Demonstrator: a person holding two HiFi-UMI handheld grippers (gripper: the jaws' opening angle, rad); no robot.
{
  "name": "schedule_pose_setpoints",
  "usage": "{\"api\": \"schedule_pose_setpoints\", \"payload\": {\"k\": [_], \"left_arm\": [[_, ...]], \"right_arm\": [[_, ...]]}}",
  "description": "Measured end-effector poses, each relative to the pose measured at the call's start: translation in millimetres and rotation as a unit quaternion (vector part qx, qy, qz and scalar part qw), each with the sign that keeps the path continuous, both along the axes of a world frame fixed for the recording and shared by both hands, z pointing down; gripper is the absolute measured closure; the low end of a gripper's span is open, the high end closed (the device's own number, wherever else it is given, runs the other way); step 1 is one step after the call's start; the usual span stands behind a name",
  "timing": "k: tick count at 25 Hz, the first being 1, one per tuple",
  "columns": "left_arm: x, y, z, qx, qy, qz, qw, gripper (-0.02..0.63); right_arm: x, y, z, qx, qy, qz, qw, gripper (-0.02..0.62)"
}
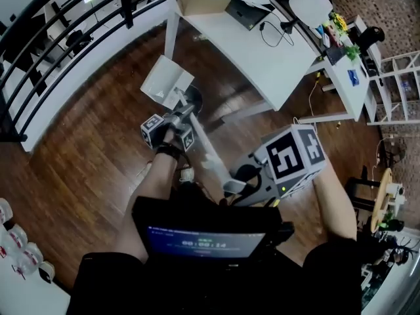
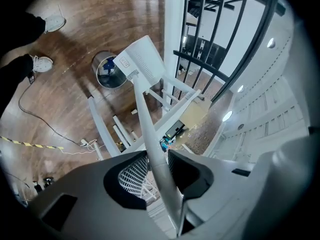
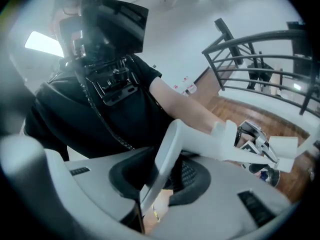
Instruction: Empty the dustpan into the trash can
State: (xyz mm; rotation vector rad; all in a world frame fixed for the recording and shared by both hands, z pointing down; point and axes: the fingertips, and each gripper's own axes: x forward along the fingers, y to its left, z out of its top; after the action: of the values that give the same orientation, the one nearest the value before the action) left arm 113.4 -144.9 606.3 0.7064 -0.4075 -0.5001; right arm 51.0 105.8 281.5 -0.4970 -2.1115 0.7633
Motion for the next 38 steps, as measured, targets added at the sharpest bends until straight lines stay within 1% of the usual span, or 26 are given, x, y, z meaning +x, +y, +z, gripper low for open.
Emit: {"api": "schedule_pose_setpoints", "payload": {"k": [3, 6, 8, 10, 13, 17, 20, 24, 31, 33, 35, 38], "left_arm": [[-23.7, 3.5, -7.5, 0.007, -0.026, -0.004, 0.9996, 0.489], [-44.3, 5.5, -13.5, 0.016, -0.040, -0.025, 0.9988, 0.492], [-56.0, 7.7, -16.7, 0.021, -0.049, -0.040, 0.9978, 0.492], [-69.2, 10.9, -18.1, 0.024, -0.059, -0.056, 0.9964, 0.494], [-89.2, 19.1, -16.1, 0.022, -0.076, -0.075, 0.9940, 0.494], [-110.3, 33.6, -10.9, 0.023, -0.089, -0.093, 0.9913, 0.494], [-117.8, 46.6, -4.3, 0.018, -0.099, -0.099, 0.9900, 0.494], [-117.5, 66.9, 10.0, 0.008, -0.109, -0.097, 0.9893, 0.483], [-118.0, 99.3, 39.6, -0.020, -0.119, -0.095, 0.9881, 0.479], [-117.8, 106.6, 48.4, -0.028, -0.126, -0.089, 0.9876, 0.477], [-120.6, 110.8, 58.6, -0.037, -0.137, -0.093, 0.9855, 0.477], [-118.7, 116.0, 59.9, -0.039, -0.140, -0.090, 0.9853, 0.471]], "right_arm": [[1.4, 9.2, -0.9, 0.013, -0.034, -0.005, 0.999, 0.509], [1.6, 18.7, -2.8, 0.018, -0.071, -0.016, 0.997, 0.509], [3.1, 24.2, -3.8, 0.019, -0.107, -0.030, 0.994, 0.508], [3.7, 28.7, -4.9, 0.015, -0.137, -0.037, 0.990, 0.508], [3.9, 34.0, -5.1, 0.010, -0.167, -0.039, 0.985, 0.506], [3.8, 40.7, -3.4, -0.001, -0.200, -0.046, 0.979, 0.506], [6.1, 44.3, -2.1, -0.018, -0.217, -0.047, 0.975, 0.505], [12.1, 47.4, 1.1, -0.048, -0.233, -0.032, 0.971, 0.505], [5.5, 57.7, 14.2, -0.077, -0.234, -0.011, 0.969, 0.503], [4.2, 59.9, 17.3, -0.085, -0.236, -0.005, 0.968, 0.503], [3.6, 61.4, 19.8, -0.091, -0.234, -0.003, 0.968, 0.503], [3.9, 60.6, 21.0, -0.095, -0.229, 0.001, 0.969, 0.503]]}}
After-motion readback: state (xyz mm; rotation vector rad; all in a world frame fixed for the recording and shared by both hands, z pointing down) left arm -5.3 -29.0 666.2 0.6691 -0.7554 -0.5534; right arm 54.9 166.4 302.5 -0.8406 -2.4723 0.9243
